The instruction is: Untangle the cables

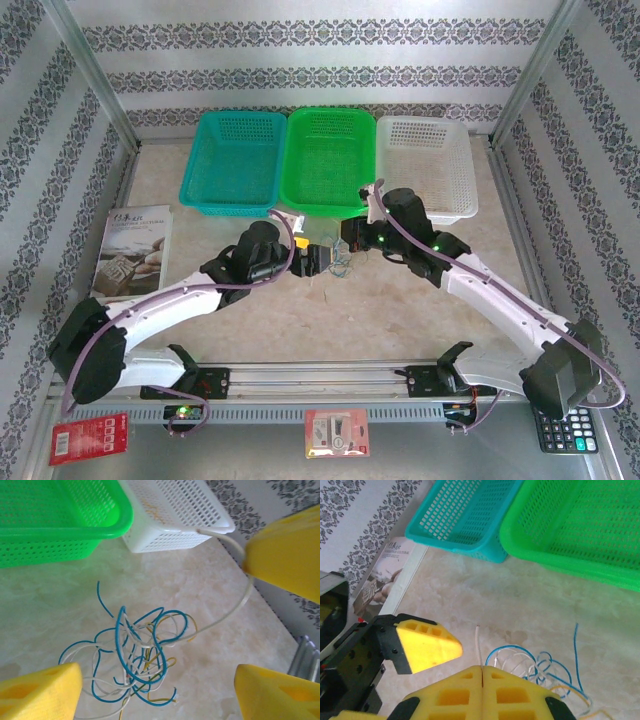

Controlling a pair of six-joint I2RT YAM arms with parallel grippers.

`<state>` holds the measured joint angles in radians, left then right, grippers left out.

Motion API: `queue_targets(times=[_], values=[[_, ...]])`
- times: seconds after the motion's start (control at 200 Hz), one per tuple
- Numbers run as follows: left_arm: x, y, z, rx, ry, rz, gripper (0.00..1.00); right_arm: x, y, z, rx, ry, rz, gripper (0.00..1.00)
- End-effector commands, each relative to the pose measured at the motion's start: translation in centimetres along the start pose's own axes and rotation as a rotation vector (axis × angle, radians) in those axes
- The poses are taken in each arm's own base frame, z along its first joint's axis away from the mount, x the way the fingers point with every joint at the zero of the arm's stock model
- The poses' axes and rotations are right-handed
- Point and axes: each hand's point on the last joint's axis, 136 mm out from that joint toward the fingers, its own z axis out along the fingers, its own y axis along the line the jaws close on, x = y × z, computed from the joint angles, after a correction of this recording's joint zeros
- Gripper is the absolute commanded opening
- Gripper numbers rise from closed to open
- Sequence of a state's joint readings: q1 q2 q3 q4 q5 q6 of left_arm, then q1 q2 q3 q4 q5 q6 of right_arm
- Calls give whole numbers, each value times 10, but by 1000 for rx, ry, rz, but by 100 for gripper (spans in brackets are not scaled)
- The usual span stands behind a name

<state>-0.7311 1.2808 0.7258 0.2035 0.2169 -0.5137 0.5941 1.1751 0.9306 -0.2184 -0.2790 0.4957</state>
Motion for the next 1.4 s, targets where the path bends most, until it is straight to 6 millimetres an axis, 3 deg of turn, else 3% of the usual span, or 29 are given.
queue_targets(times=[0.0,0.075,0.285,0.515,0.645,0.829,1.014,1.394], values=[[-12,17,2,-79,-73,-33,78,-1,14,0,-67,-26,-5,0],[-11,26,4,-109,-93,-65,78,2,14,0,-77,-29,-5,0],[-10,25,16,-89,-91,-103,78,5,16,2,-109,-45,4,0],[5,33,29,-90,-63,-147,74,2,20,0,-135,-72,13,0],[11,38,38,-94,-57,-164,58,1,23,-2,-152,-78,17,0],[12,39,45,-94,-50,-175,24,0,25,-7,-167,-90,24,0],[21,46,44,-127,-21,-175,0,-17,32,-21,-224,-149,60,0],[49,63,39,-170,30,-189,0,-69,71,-67,-452,-317,129,0]])
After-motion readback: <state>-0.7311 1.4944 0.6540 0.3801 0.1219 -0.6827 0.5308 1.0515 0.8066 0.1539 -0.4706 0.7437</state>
